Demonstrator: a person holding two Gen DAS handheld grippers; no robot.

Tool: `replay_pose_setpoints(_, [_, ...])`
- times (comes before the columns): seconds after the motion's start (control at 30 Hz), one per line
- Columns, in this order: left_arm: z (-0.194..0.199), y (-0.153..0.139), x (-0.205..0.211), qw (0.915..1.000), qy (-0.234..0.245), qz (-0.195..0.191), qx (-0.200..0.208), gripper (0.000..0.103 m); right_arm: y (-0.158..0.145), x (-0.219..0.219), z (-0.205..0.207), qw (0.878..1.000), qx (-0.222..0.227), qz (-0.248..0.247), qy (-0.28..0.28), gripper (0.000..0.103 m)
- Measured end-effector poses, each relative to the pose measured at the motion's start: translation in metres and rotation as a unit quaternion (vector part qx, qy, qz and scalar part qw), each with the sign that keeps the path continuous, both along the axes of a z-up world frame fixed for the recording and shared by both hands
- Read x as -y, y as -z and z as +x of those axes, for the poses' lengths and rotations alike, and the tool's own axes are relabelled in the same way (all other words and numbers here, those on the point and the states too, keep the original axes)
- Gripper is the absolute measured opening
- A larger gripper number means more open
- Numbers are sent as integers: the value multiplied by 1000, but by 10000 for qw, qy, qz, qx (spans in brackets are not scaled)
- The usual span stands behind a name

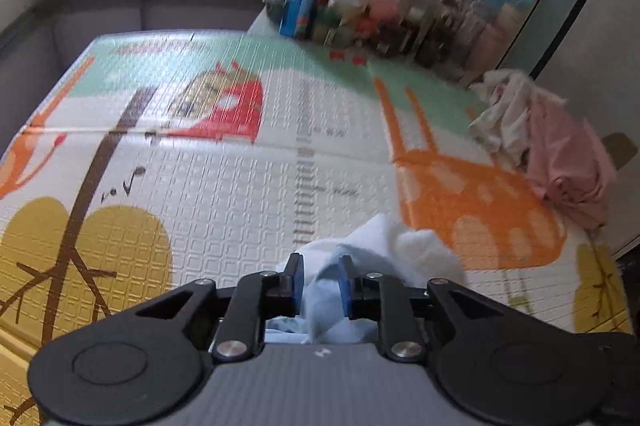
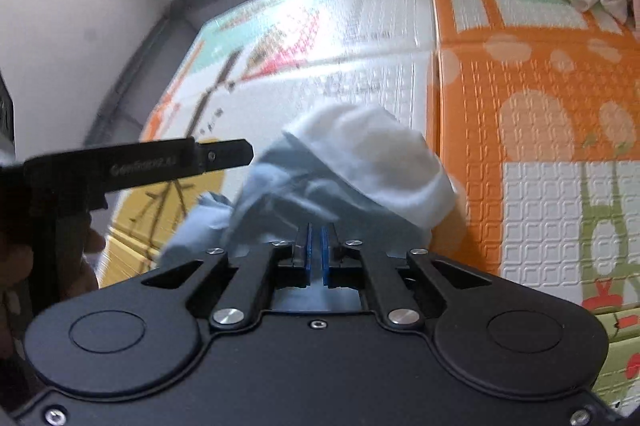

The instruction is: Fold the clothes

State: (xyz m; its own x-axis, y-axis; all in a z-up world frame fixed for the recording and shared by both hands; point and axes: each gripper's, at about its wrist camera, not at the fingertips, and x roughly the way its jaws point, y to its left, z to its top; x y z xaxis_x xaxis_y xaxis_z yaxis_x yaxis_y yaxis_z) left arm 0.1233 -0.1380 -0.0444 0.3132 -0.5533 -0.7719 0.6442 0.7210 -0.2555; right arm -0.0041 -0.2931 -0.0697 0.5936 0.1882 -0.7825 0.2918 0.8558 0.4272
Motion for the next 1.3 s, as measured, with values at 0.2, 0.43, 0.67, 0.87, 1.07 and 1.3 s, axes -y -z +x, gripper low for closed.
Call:
replay_pose_setpoints(0.2, [-36,-27,-14,9976,557,-397,121,30,-22,2,-15,9999,129,-70,-46,5])
replay_pose_setpoints(0.43, [-84,-14,-27,9901,1327,-450,-79,32,-16,-5,-36,9999,2,-142,-81,5])
replay_pose_setpoints(0.67, [-90,22,-36,9917,1227,-141,-365,32,4,-12,-44,9998,-171,-34,26,5])
replay_pose_setpoints(0.87, [-85,54,-45,9938,930,254,-561,30,18,-20,-28,9999,-142,-77,0,5])
replay_pose_setpoints(1.07, [-76,76,-58,9942,681,500,-659,25,39,-31,-8,9991,-310,-263,-110,2])
replay_pose_setpoints(1.3, [-62,95,-69,9942,446,530,-826,6,65,-37,5,9969,-624,-405,-250,0])
